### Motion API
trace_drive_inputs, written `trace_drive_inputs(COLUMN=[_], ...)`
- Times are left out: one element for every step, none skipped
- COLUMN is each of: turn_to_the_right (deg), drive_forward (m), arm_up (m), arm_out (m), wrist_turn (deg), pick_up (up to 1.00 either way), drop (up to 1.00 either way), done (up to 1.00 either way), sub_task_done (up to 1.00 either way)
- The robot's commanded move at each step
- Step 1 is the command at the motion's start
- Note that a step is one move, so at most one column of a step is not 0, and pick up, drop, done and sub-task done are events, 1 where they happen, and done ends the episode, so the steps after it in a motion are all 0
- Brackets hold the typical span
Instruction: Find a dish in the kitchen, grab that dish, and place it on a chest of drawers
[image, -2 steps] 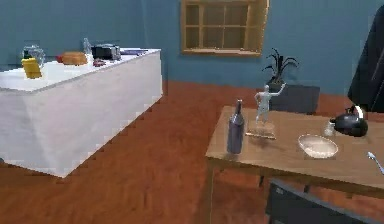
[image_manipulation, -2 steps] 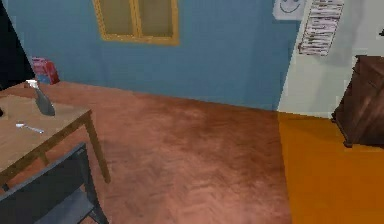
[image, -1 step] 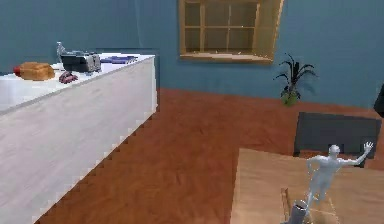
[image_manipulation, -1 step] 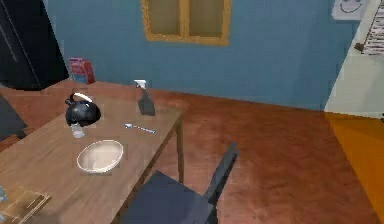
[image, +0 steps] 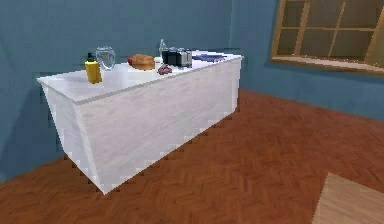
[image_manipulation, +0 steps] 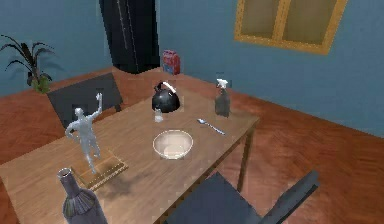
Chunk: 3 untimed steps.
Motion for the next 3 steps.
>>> trace_drive_inputs(turn_to_the_right=[0.0, 0.0, 0.0], drive_forward=[0.0, 0.0, 0.0], arm_up=[0.5, 0.38, 0.0], arm_out=[0.0, 0.0, 0.36], wrist_turn=[0.0, 0.0, 0.0], pick_up=[0.0, 0.0, 0.0], drop=[0.0, 0.0, 0.0], done=[0.0, 0.0, 0.0], sub_task_done=[0.0, 0.0, 0.0])
